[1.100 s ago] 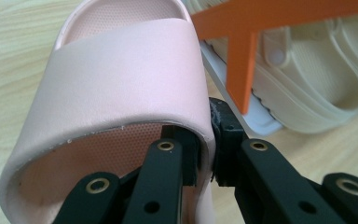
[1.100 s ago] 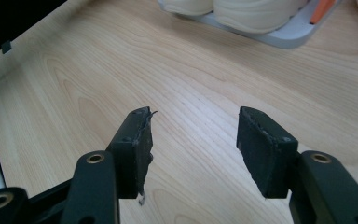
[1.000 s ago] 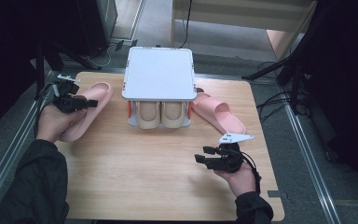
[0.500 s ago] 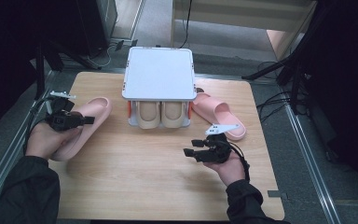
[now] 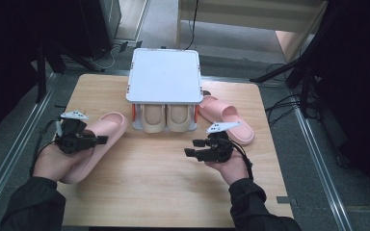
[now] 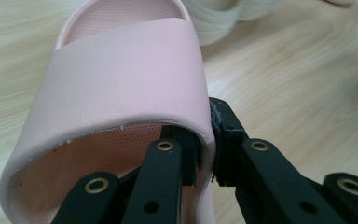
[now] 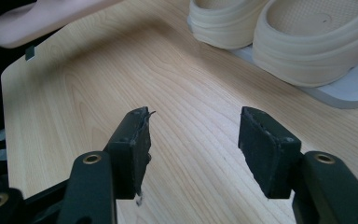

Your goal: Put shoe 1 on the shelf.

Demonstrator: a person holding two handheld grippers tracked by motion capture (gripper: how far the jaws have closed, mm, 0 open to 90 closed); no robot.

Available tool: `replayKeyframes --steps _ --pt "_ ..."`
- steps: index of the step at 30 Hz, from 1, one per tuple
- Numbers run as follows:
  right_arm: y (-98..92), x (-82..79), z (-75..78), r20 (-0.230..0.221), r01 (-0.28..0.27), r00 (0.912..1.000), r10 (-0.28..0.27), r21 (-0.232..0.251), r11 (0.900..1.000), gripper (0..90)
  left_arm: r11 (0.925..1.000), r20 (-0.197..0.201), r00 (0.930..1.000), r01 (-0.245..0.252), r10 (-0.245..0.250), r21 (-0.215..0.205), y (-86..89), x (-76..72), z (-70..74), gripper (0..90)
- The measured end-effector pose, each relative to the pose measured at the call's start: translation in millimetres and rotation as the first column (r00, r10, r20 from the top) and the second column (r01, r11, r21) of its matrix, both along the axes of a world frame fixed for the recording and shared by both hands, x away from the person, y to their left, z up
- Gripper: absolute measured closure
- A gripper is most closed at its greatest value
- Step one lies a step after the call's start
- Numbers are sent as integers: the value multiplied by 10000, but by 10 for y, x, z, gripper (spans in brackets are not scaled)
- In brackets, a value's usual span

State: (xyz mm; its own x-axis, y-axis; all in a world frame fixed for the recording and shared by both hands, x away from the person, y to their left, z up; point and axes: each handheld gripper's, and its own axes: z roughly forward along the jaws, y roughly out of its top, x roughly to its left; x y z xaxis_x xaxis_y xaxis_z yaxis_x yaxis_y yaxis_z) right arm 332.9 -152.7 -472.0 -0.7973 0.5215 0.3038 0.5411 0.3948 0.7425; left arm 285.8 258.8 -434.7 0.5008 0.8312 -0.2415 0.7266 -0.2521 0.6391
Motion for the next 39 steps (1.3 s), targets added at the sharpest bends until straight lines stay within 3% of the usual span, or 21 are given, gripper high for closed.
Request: replayKeyframes --steps 7,10,18,19,20,24,25,30,31,35,37,39 --pt "35 6 -2 -37 -38 10000 38 -136 9999 444 9944 92 9944 1057 -1057 54 -388 -60 -71 818" --pt "27 3 -1 -61 0 10000 -1 -121 9999 444 9931 33 9931 1170 -1170 -13 -470 -54 -102 818" --pt "26 -8 -12 -59 -1 10000 0 -168 9999 447 9810 -64 9810 1940 -1940 91 -802 -91 -199 813" --pt "33 -9 -18 -67 -20 10000 19 -167 9999 447 9748 -151 9746 2232 -2233 -46 -929 -112 -248 814" --pt "33 -9 -18 -67 -20 10000 19 -167 9999 447 9748 -151 9746 2232 -2233 -46 -929 -112 -248 814" --pt "61 -23 -26 -98 -92 9999 90 -200 9998 449 9602 -143 9605 2781 -2778 257 -1194 -181 -355 807" --pt "73 -29 -28 -85 -136 9999 135 -218 9997 452 9528 -212 9546 2979 -2971 585 -1291 -192 -423 803" --pt "86 -38 -32 -38 -180 9998 179 -220 9996 459 9480 -368 9505 3105 -3087 692 -1378 -193 -530 791" --pt "96 -45 -33 -65 -209 9998 208 -251 9995 463 9452 -372 9468 3213 -3196 586 -1387 -189 -542 774" --pt "122 -45 -51 -107 -286 9995 284 -229 9993 465 9443 -211 9463 3231 -3225 621 -1364 -194 -527 722" --pt "133 -50 -56 -169 -280 9995 277 -220 9994 473 9390 -316 9400 3408 -3396 470 -1312 -210 -472 689" --pt "143 -61 -59 -180 -301 9994 297 -257 9992 482 9384 -328 9391 3431 -3420 417 -1286 -216 -447 685"
